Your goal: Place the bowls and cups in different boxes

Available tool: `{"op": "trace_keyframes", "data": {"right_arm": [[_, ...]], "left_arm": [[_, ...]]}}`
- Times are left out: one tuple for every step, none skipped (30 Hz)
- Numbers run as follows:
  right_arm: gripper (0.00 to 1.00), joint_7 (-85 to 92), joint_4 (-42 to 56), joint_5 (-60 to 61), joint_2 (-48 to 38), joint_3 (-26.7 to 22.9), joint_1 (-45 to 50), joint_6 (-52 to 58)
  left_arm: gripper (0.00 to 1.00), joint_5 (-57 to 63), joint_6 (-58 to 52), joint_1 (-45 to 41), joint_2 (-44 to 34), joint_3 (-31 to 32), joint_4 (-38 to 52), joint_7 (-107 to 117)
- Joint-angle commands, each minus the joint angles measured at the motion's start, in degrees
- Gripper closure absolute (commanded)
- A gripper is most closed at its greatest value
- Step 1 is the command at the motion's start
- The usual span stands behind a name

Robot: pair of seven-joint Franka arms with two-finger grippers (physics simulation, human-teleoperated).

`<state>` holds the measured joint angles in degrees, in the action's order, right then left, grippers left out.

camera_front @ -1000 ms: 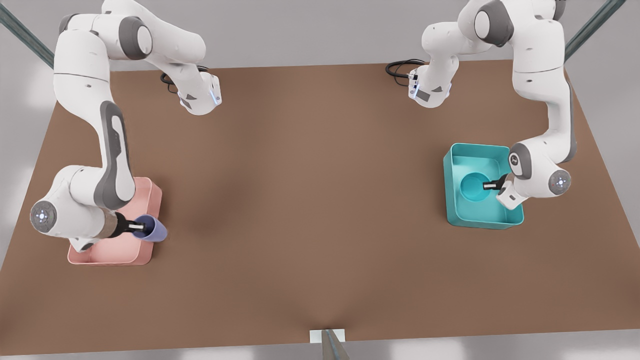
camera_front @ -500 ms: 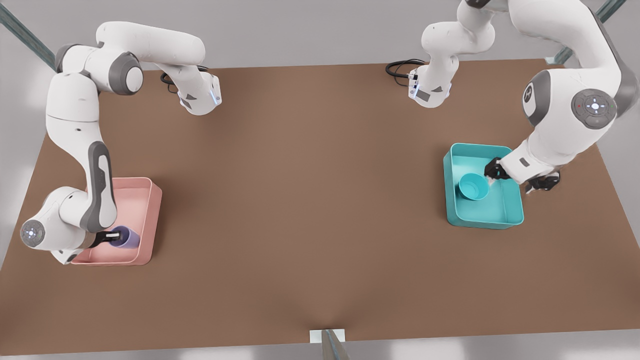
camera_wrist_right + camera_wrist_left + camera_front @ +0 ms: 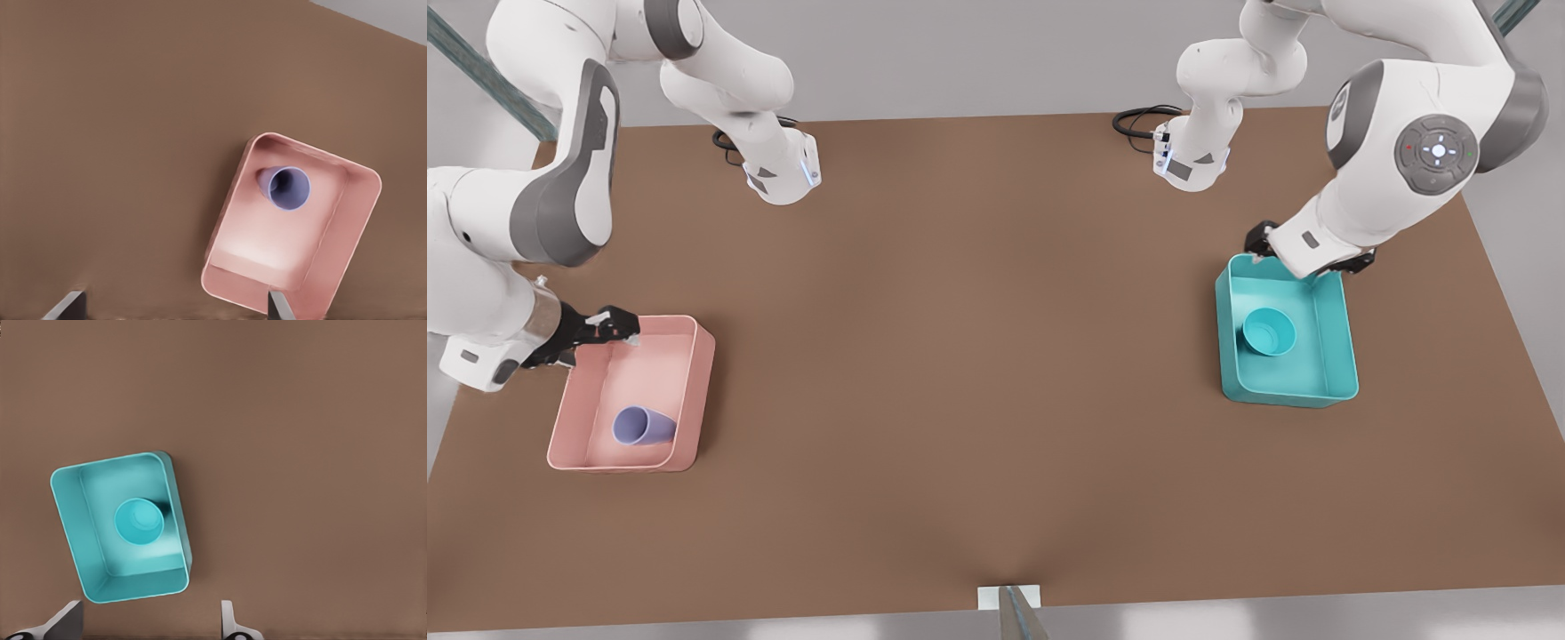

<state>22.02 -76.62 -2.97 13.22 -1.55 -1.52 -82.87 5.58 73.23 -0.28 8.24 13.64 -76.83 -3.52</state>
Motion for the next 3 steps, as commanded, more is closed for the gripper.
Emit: {"op": "trace_keyframes", "data": {"right_arm": [[0.0, -17.8, -2.0, -1.3, -2.4, 0.0, 0.1, 9.6], [0.0, -17.8, -2.1, -1.3, -2.7, 0.0, 0.1, 9.6], [0.0, -17.8, -2.6, -1.3, -3.3, 0.1, 0.1, 9.6]], "left_arm": [[0.0, 0.0, -2.1, 0.2, -0.1, 0.0, -0.1, 8.6], [0.0, -0.1, -2.4, 0.2, -0.1, 0.0, -0.2, 8.6], [0.0, -0.1, -2.7, 0.2, -0.1, 0.0, -0.2, 8.6]]}}
